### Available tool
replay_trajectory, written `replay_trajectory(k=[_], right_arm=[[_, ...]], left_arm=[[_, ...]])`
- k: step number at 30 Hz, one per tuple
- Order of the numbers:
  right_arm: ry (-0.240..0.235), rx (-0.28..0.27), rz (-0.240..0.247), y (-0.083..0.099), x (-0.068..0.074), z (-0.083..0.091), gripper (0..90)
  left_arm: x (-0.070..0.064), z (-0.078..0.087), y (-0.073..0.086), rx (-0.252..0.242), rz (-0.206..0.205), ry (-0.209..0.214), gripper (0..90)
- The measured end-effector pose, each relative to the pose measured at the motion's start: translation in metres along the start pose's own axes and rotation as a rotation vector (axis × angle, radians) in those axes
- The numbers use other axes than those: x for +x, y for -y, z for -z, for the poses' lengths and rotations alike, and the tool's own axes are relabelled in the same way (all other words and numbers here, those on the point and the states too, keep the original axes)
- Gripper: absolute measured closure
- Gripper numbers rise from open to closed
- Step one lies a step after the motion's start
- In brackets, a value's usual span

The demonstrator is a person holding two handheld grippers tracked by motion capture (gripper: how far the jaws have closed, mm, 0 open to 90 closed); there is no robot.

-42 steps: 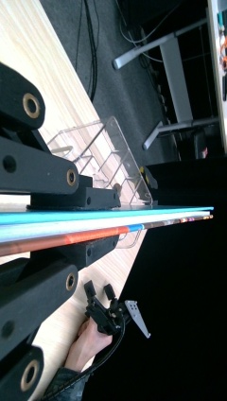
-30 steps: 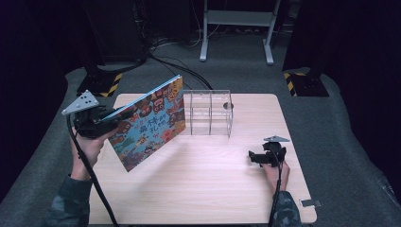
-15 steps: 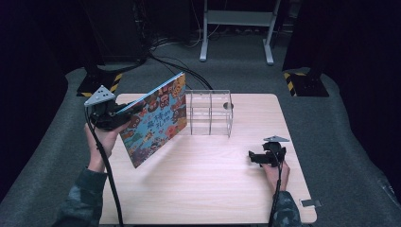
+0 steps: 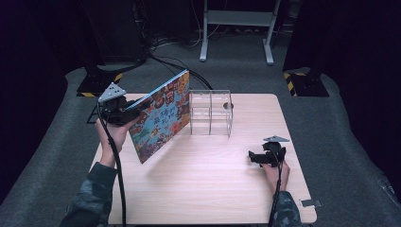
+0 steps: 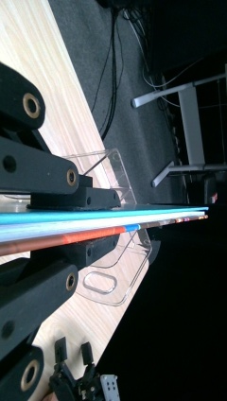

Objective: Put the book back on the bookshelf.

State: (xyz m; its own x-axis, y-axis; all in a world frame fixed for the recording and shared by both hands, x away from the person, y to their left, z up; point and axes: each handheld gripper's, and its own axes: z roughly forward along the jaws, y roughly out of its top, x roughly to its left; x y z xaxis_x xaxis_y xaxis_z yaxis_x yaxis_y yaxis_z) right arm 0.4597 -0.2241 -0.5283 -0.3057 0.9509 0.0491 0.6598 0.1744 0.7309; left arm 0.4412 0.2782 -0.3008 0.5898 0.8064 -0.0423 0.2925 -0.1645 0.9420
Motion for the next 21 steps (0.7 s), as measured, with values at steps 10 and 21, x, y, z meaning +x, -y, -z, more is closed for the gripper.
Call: replay_trajectory(k=[10,21], right_arm=[[0.002,0.001,0.003,0.0,0.001,0.0,0.3],[0.004,0.0,-0.003,0.0,0.001,0.0,0.4]], left_arm=[[-0.006,-0.014,0.002,-0.02,-0.001,-0.039,80.0],[-0.014,-0.03,0.006,-0.035,0.029,-0.09,79.9]])
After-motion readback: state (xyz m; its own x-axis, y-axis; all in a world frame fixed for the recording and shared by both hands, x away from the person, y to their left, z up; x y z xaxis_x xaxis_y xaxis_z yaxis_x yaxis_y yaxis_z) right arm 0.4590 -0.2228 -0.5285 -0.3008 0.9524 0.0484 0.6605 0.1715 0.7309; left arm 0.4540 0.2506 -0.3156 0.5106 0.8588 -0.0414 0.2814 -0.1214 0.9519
